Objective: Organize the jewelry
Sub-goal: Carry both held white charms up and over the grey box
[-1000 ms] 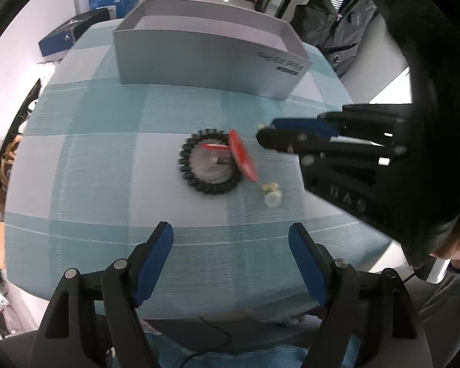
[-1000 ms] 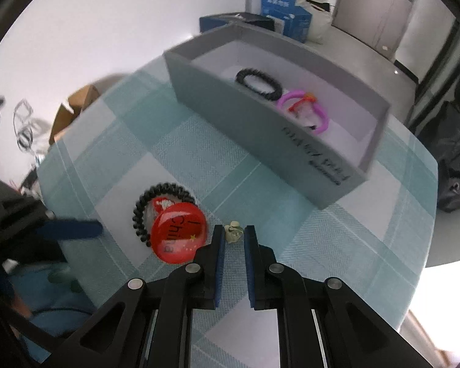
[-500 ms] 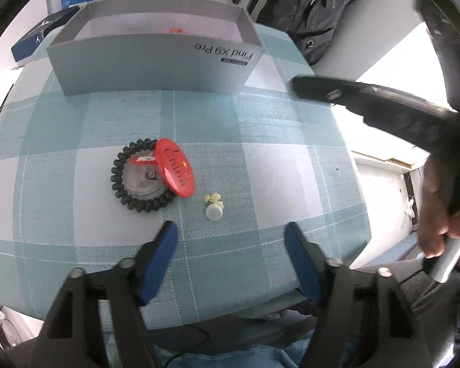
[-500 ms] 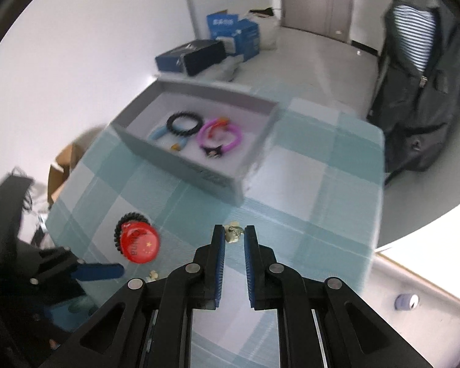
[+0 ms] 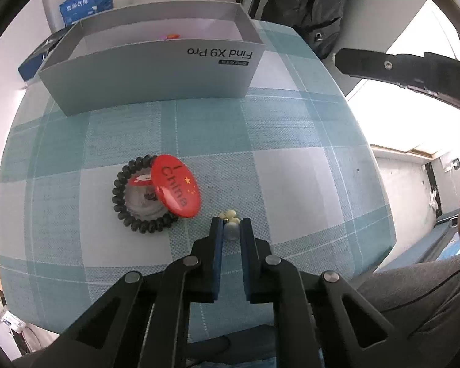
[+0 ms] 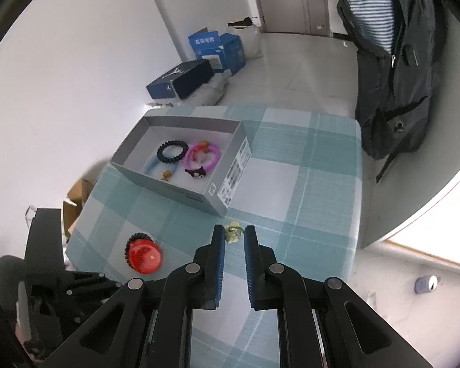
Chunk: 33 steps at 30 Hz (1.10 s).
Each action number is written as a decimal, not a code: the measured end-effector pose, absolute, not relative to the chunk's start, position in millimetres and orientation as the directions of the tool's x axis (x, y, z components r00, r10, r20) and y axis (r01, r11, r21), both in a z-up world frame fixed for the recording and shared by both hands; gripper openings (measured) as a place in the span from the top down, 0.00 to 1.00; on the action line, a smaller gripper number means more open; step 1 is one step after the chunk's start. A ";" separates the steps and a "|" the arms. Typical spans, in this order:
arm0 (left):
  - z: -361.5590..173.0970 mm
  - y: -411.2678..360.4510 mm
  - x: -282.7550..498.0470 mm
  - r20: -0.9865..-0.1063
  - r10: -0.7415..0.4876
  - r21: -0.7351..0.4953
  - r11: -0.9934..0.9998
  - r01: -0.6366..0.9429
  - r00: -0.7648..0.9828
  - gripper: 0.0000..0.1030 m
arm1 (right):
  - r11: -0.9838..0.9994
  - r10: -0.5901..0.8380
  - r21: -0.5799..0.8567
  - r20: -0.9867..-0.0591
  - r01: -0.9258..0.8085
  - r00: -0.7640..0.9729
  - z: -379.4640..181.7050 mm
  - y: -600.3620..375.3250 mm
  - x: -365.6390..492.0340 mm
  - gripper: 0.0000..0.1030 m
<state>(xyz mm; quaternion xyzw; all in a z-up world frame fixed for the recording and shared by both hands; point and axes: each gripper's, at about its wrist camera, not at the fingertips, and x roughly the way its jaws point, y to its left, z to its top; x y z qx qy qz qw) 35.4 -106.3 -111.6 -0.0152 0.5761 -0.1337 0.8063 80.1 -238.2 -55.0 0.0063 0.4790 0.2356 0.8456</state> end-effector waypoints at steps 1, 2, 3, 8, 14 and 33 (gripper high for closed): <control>-111.1 -106.1 35.3 -0.924 -0.242 -0.187 0.962 0.201 0.298 0.93 | 0.888 0.407 0.239 -0.806 -0.392 0.431 -54.4 -238.9 80.2 0.89; -112.1 -106.5 36.2 -0.921 -0.255 -0.200 0.959 0.202 0.293 0.93 | 0.888 0.410 0.245 -0.804 -0.389 0.430 -54.2 -239.5 81.0 0.89; -111.2 -104.9 36.2 -0.918 -0.264 -0.211 0.957 0.199 0.296 0.93 | 0.889 0.412 0.250 -0.804 -0.385 0.429 -53.7 -240.5 81.6 0.89; -100.4 -97.4 30.8 -0.891 -0.327 -0.269 0.939 0.212 0.316 0.93 | 0.888 0.424 0.272 -0.797 -0.371 0.430 -51.8 -242.8 83.6 0.89; -71.2 -85.7 22.4 -0.827 -0.444 -0.380 0.893 0.239 0.344 0.93 | 0.861 0.502 0.389 -0.759 -0.329 0.415 -45.9 -252.0 88.6 0.89; 9.5 -30.2 89.8 -0.779 -0.389 -0.308 0.921 0.240 0.492 0.93 | 0.726 0.687 0.533 -0.593 -0.435 0.419 -4.8 -210.9 118.0 0.89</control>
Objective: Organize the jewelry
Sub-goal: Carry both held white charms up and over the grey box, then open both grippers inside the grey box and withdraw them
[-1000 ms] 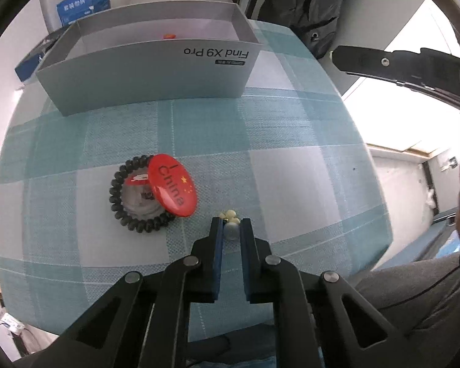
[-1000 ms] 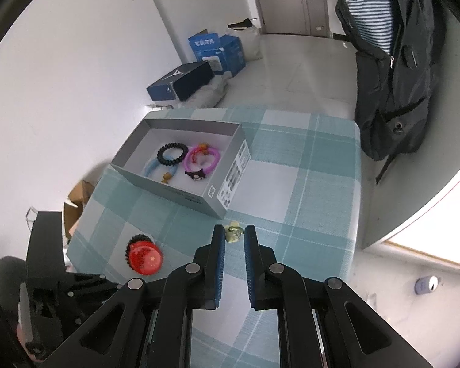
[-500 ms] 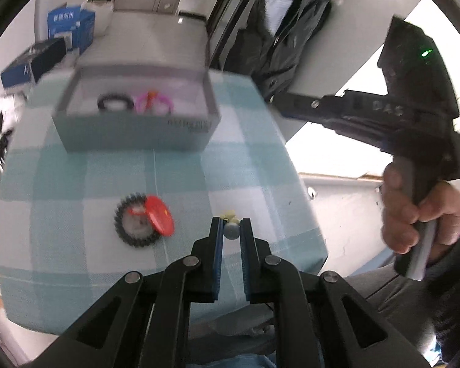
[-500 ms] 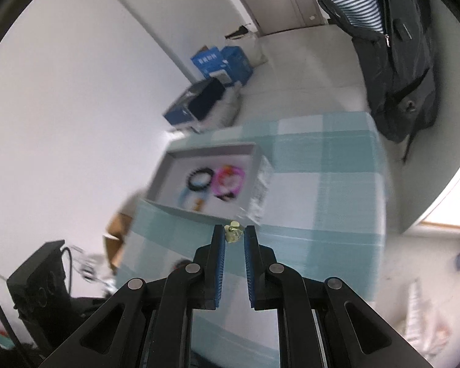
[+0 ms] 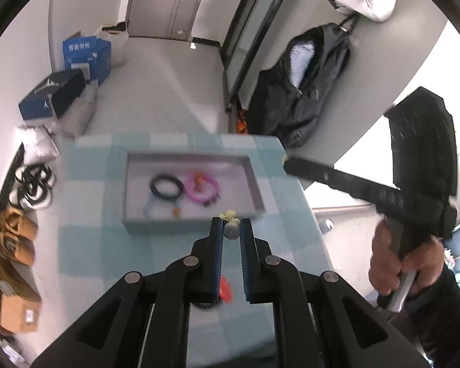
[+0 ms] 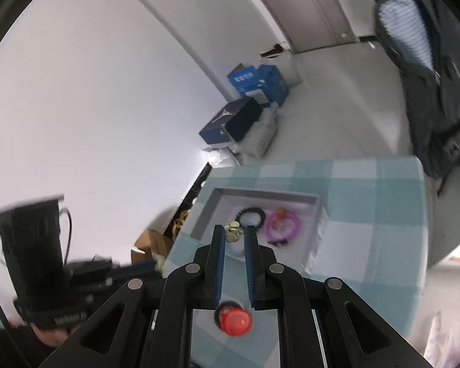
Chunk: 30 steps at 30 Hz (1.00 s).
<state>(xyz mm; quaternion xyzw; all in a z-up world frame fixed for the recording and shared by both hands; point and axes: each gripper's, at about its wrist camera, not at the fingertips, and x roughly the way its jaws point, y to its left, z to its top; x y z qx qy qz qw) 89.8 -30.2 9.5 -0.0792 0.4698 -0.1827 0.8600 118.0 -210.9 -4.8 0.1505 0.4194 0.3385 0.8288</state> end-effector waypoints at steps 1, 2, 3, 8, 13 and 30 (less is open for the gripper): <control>8.3 -28.5 98.6 -0.781 -0.386 -0.307 0.922 0.236 0.491 0.93 | 0.728 0.683 0.514 -0.596 -0.453 0.422 -3.1 -204.3 120.8 0.89; 7.5 -25.6 108.4 -0.783 -0.378 -0.305 0.925 0.225 0.494 0.93 | 0.728 0.682 0.501 -0.598 -0.468 0.422 -2.5 -199.7 122.5 0.89; 5.4 -23.7 115.0 -0.783 -0.372 -0.305 0.928 0.213 0.498 0.93 | 0.729 0.679 0.482 -0.600 -0.486 0.424 -1.8 -194.1 124.3 0.89; -11.2 -5.5 143.5 -0.790 -0.388 -0.360 0.920 0.152 0.475 0.93 | 0.739 0.645 0.373 -0.634 -0.562 0.427 -7.6 -163.8 134.5 0.89; -27.1 1.8 159.5 -0.796 -0.412 -0.398 0.908 0.129 0.444 0.93 | 0.751 0.611 0.354 -0.692 -0.558 0.383 -30.5 -145.3 153.9 0.89; -51.3 -8.4 176.6 -0.827 -0.416 -0.394 0.909 0.139 0.378 0.93 | 0.801 0.561 0.393 -0.755 -0.452 0.339 -60.2 -155.3 181.0 0.89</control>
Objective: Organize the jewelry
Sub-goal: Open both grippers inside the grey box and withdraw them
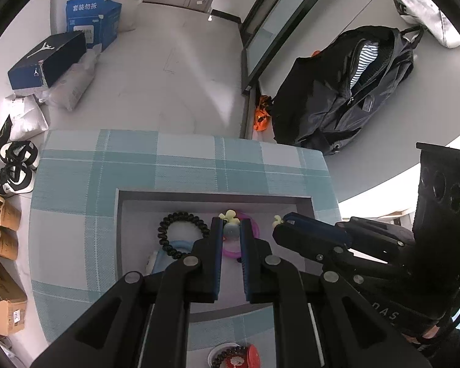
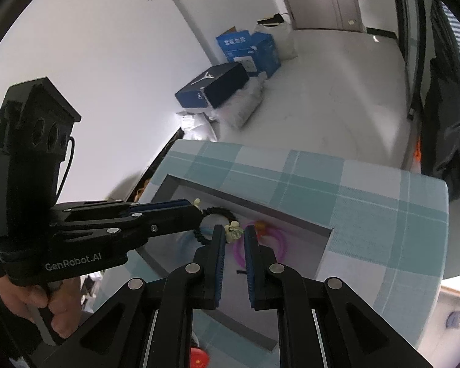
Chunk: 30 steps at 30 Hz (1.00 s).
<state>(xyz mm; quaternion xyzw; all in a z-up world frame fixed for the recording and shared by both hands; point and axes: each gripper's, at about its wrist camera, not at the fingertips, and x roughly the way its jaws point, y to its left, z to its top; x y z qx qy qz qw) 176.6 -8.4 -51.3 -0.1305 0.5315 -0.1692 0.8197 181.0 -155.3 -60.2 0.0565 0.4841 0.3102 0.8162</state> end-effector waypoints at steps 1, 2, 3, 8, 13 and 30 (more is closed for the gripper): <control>-52.1 -8.6 177.2 -0.828 -0.413 -0.392 0.910 0.136 0.379 0.93 | 0.802 0.561 0.395 -0.754 -0.447 0.341 -59.7 -156.1 181.4 0.89; -52.6 -9.1 177.5 -0.830 -0.410 -0.389 0.911 0.134 0.379 0.93 | 0.803 0.563 0.399 -0.753 -0.443 0.341 -59.4 -156.8 181.5 0.88; -52.9 -9.1 177.5 -0.830 -0.412 -0.391 0.911 0.134 0.376 0.93 | 0.804 0.563 0.402 -0.752 -0.439 0.343 -59.2 -157.0 181.5 0.88; -52.7 -8.1 175.9 -0.827 -0.417 -0.398 0.908 0.132 0.377 0.93 | 0.819 0.548 0.401 -0.761 -0.410 0.349 -64.1 -157.9 182.8 0.86; -55.0 -4.2 177.2 -0.834 -0.419 -0.413 0.906 0.098 0.358 0.87 | 0.825 0.541 0.388 -0.751 -0.411 0.377 -57.2 -160.3 180.0 0.83; -27.4 13.5 137.7 -0.802 -0.298 -0.303 0.950 0.077 0.517 0.35 | 0.849 0.516 0.341 -0.696 -0.404 0.498 -24.4 -181.3 154.8 0.26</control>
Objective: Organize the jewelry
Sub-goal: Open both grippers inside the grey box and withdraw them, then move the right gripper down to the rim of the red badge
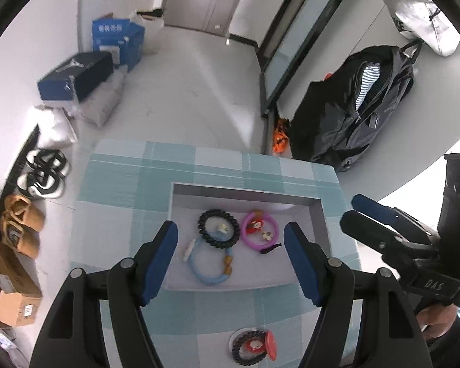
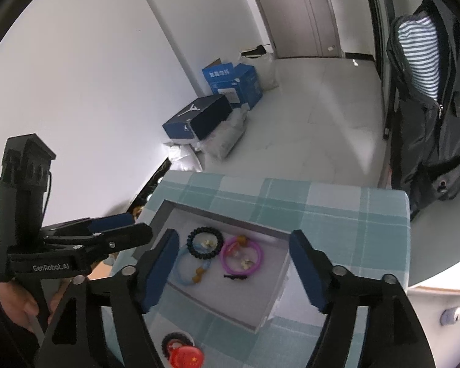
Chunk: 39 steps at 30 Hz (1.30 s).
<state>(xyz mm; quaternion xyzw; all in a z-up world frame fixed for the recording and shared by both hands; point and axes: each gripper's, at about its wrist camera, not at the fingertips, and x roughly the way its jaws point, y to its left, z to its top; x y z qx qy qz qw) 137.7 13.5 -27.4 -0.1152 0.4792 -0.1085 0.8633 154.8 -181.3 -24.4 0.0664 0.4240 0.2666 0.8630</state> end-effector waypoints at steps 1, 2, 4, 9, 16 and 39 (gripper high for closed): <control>-26.7 14.1 134.1 -0.802 -0.284 -0.291 0.954 0.071 0.525 0.35 | 0.849 0.517 0.341 -0.695 -0.404 0.499 -23.6 -181.3 153.6 0.24; -25.5 15.5 129.6 -0.801 -0.269 -0.280 0.958 0.064 0.535 0.35 | 0.850 0.515 0.339 -0.693 -0.403 0.505 -22.0 -181.4 150.2 0.21; -24.2 17.1 119.2 -0.797 -0.244 -0.261 0.964 0.049 0.552 0.34 | 0.854 0.510 0.332 -0.686 -0.401 0.519 -18.9 -182.4 143.9 0.17; -25.1 17.0 96.6 -0.794 -0.184 -0.193 0.980 0.046 0.579 0.34 | 0.849 0.520 0.331 -0.670 -0.412 0.530 -14.2 -181.5 127.4 0.12; -27.7 25.7 69.1 -0.802 -0.131 -0.143 0.989 0.026 0.583 0.34 | 0.880 0.456 0.256 -0.694 -0.401 0.558 -15.4 -171.3 90.6 0.07; -65.3 35.9 16.2 -0.857 -0.065 -0.096 0.995 -0.035 0.511 0.32 | 0.867 0.365 0.120 -0.812 -0.483 0.456 -68.7 -135.0 28.9 0.06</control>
